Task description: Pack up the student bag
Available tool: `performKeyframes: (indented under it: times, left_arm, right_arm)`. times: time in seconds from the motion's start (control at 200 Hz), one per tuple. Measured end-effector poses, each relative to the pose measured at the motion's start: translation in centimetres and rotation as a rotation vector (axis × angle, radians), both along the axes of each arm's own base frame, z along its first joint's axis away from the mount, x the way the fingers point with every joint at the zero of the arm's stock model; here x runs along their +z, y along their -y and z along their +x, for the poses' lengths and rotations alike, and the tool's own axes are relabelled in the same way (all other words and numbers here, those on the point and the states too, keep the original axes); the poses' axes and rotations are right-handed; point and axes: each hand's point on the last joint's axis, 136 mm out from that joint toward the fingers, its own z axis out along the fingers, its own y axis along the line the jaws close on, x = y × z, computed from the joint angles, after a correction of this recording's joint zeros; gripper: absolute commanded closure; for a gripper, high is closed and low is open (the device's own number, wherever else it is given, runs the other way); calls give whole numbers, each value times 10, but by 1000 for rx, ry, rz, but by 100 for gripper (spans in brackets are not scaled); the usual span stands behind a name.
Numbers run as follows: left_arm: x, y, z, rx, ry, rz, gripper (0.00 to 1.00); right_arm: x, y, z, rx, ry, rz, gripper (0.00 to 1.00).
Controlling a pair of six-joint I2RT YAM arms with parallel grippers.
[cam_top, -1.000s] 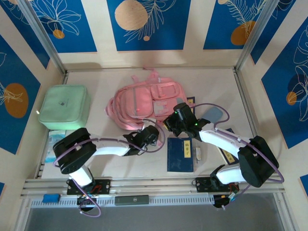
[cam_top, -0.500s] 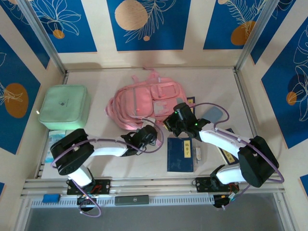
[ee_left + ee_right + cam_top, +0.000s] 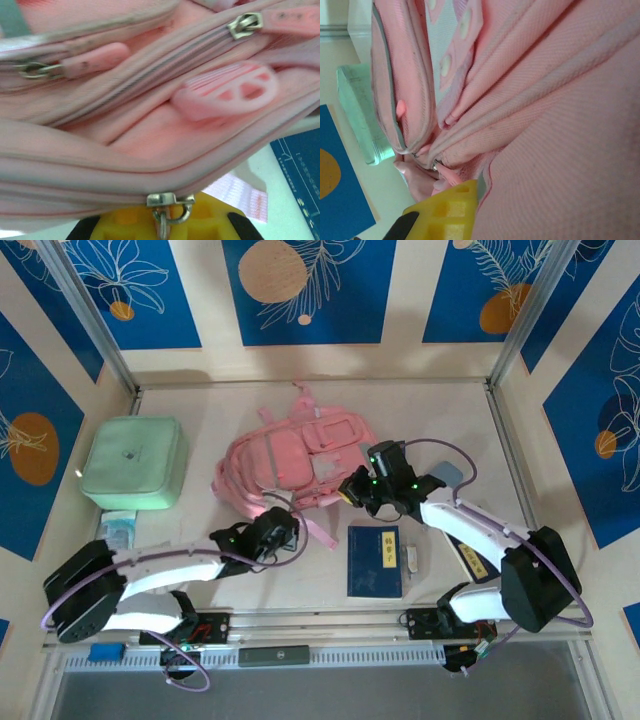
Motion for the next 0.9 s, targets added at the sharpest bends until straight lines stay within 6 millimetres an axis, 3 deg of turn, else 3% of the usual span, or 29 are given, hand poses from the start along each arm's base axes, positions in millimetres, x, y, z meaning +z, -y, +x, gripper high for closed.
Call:
performKeyframes:
  times: [0.255, 0.385, 0.515, 0.605, 0.735, 0.9]
  left_arm:
    - [23, -17, -13, 14, -18, -92, 100]
    - [23, -16, -20, -6, -56, -118, 100]
    - [18, -14, -26, -18, -99, -127, 100]
    - [13, -11, -27, -20, -129, -122, 100]
    - [5, -8, -28, -14, -174, -97, 100]
    - [0, -3, -29, -10, -213, -88, 100]
  right_arm:
    - [23, 3, 20, 116, 58, 32, 100]
    - [19, 1, 39, 182, 75, 26, 100]
    - [8, 5, 65, 204, 67, 24, 93]
    - [-2, 13, 75, 190, 46, 25, 79]
    - [-5, 26, 81, 163, 53, 9, 42]
    - [0, 32, 62, 161, 50, 16, 26]
